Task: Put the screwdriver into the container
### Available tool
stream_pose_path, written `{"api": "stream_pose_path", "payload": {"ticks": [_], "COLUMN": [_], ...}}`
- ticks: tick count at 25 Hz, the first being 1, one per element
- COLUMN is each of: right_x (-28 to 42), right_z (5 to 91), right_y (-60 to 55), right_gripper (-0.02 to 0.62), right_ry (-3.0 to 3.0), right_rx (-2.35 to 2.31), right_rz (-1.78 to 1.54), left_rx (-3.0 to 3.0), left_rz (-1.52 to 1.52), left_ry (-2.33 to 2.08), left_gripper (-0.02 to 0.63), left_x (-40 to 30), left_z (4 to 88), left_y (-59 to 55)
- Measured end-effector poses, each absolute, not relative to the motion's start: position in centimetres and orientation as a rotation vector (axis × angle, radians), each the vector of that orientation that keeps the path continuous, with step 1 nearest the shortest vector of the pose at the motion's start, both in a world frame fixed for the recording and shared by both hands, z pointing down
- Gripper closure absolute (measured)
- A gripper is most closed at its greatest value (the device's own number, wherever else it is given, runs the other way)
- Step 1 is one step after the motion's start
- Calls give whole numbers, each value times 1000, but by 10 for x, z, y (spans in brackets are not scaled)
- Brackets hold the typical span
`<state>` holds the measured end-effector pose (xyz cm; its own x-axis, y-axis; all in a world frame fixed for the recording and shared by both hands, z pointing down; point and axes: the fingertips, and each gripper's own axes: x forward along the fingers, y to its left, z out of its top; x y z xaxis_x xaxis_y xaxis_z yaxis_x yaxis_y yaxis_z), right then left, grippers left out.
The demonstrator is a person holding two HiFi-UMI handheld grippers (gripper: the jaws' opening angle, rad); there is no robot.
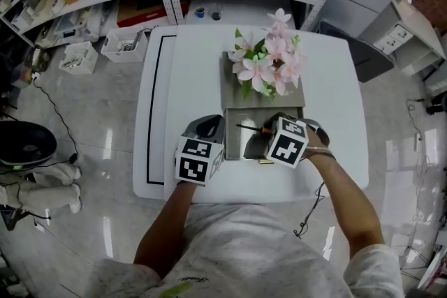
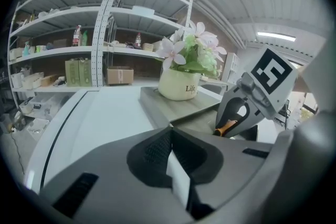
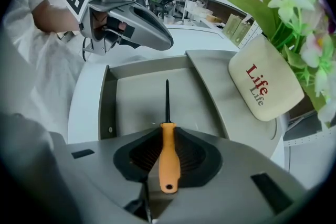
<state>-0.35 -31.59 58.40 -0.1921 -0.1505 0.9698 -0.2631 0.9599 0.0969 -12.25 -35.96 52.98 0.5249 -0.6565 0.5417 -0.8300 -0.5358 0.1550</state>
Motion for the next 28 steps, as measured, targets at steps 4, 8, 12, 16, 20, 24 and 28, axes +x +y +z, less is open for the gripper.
{"api": "stream_pose_path", "payload": {"ticks": [4, 8, 12, 16, 20, 24, 28], "right_x": [-3, -1, -2, 0, 4, 18, 36], "right_z": [583, 576, 556, 534, 511, 489, 468], "right_y": [-317, -317, -320, -320, -315, -309, -303], "right_gripper": [512, 509, 512, 515, 528, 549, 569], "right_ry": [-1788, -1823, -1905, -2009, -2105, -2167, -2227], "right_rx": [320, 365, 455, 559, 667, 788, 916], "right_rz": [106, 108, 139, 194, 230, 235, 248], "left_rx": [2378, 2384, 2389, 2402, 2427, 2439, 2440], "left_rz": [605, 608, 608, 606, 608, 605, 585], "left_ry": [-1220, -1227, -1242, -1257, -1274, -1299, -1331], "left_gripper": [603, 603, 603, 603, 603, 603, 603], "left_x": [-121, -120, -119, -114, -106, -99, -94], "left_z": [530, 527, 520, 510, 496, 482, 468], "left_y": [-359, -356, -350, -344, -336, -327, -318]}}
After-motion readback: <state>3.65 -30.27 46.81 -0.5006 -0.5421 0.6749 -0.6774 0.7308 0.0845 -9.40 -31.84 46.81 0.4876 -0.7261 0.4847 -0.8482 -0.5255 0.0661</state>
